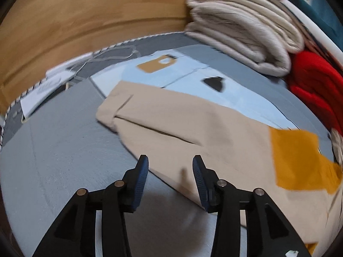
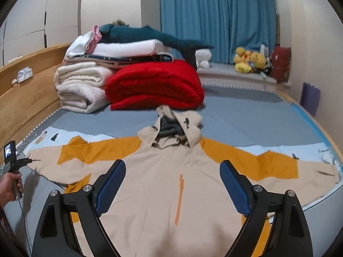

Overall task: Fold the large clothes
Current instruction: 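Grasp the jacket sleeve cuff with the left tool and lift it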

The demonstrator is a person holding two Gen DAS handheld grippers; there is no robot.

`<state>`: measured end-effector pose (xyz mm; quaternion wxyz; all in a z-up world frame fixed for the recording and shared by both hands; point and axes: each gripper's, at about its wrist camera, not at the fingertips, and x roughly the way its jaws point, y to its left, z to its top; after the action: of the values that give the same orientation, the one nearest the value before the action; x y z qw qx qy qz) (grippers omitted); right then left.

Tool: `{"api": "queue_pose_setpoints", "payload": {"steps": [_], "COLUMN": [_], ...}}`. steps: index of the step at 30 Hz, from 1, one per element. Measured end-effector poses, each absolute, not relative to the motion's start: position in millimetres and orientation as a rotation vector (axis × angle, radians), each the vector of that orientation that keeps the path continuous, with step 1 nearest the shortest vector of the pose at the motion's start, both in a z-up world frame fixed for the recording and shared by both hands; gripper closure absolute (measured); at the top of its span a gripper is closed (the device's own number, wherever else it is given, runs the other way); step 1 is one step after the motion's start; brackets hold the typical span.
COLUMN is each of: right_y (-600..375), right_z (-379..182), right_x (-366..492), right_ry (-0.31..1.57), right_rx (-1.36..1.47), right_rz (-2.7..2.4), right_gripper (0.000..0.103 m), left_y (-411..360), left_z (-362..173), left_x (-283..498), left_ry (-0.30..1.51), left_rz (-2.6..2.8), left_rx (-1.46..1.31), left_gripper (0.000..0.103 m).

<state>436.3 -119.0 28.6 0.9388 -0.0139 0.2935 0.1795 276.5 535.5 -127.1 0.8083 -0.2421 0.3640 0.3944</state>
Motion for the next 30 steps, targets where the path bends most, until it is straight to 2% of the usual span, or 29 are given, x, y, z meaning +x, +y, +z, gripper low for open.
{"api": "queue_pose_setpoints", "payload": {"steps": [3, 6, 11, 12, 13, 16, 23, 27, 30], "right_y": [-114, -111, -108, -108, -107, -108, -94, -96, -99], "right_z": [16, 4, -12, -15, -17, -26, -44, -46, -40], "right_x": [441, 443, 449, 451, 453, 456, 464, 461, 455], "right_ry": [0.619, 0.654, 0.711, 0.726, 0.736, 0.772, 0.954, 0.988, 0.983], "right_rx": [-0.055, -0.055, -0.06, -0.055, -0.049, -0.042, -0.076, -0.057, -0.051], "right_rz": [0.361, 0.38, 0.405, 0.405, 0.407, 0.403, 0.47, 0.47, 0.471], "right_gripper": [0.014, 0.023, 0.054, 0.055, 0.055, 0.055, 0.055, 0.055, 0.055], "left_y": [564, 585, 599, 599, 599, 597, 534, 456, 383], "left_z": [-142, -156, -162, -162, -161, -155, -52, 19, 54], "left_x": [269, 263, 262, 264, 268, 272, 295, 303, 300], "left_ry": [0.767, 0.765, 0.735, 0.733, 0.735, 0.735, 0.612, 0.55, 0.531], "left_rz": [0.871, 0.89, 0.896, 0.885, 0.874, 0.9, 0.863, 0.742, 0.622], "left_rx": [-0.619, -0.71, -0.772, -0.771, -0.76, -0.729, -0.535, -0.466, -0.465], "left_gripper": [0.063, 0.063, 0.065, 0.073, 0.088, 0.098, 0.102, 0.102, 0.103]}}
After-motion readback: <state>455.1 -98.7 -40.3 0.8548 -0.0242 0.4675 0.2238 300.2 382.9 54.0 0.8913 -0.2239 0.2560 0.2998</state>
